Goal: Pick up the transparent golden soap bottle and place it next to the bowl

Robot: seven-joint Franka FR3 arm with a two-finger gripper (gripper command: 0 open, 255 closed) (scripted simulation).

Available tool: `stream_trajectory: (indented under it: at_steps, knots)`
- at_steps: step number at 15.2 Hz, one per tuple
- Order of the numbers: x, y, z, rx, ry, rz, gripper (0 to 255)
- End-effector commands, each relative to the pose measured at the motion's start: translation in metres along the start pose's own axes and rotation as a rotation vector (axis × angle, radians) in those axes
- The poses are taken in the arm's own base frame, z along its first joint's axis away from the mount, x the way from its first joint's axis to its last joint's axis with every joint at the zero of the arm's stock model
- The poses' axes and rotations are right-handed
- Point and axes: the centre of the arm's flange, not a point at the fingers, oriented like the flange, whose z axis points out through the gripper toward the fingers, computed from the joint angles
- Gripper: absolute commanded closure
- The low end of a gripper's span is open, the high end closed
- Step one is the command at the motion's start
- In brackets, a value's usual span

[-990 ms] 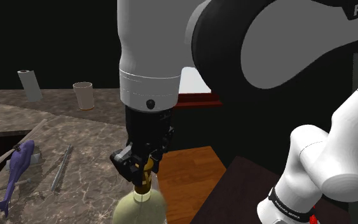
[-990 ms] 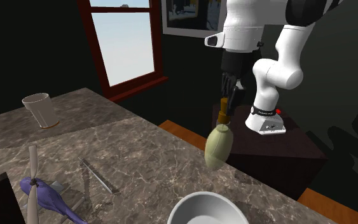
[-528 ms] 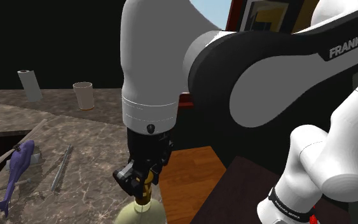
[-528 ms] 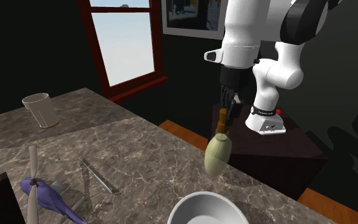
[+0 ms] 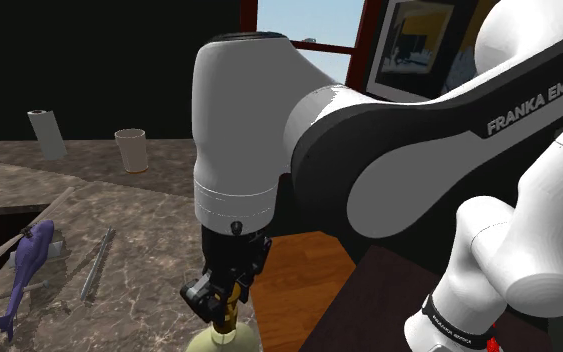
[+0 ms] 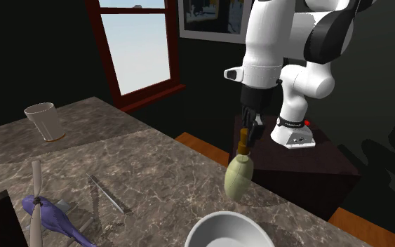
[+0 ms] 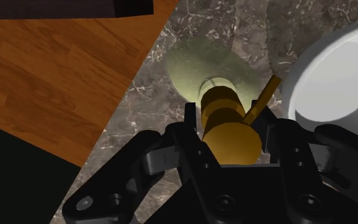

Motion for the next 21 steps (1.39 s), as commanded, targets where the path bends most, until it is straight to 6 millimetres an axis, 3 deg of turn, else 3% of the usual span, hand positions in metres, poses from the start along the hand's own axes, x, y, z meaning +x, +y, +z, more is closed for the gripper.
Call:
stream_trajectory:
  at_steps: [1,4,5,10,14,21]
  knots:
    - [0.0,0.0,0.0,0.001,0.001,0.0,255]
    - [0.0,0.0,0.0,0.001,0.001,0.0,255]
    - [0.0,0.0,0.0,0.001,0.001,0.0,0]
    - [0.0,0.0,0.0,0.001,0.001,0.0,0]
    - [0.0,0.0,-0.05,0.001,0.001,0.0,0]
    - [0.0,0.0,-0.05,0.001,0.001,0.0,0]
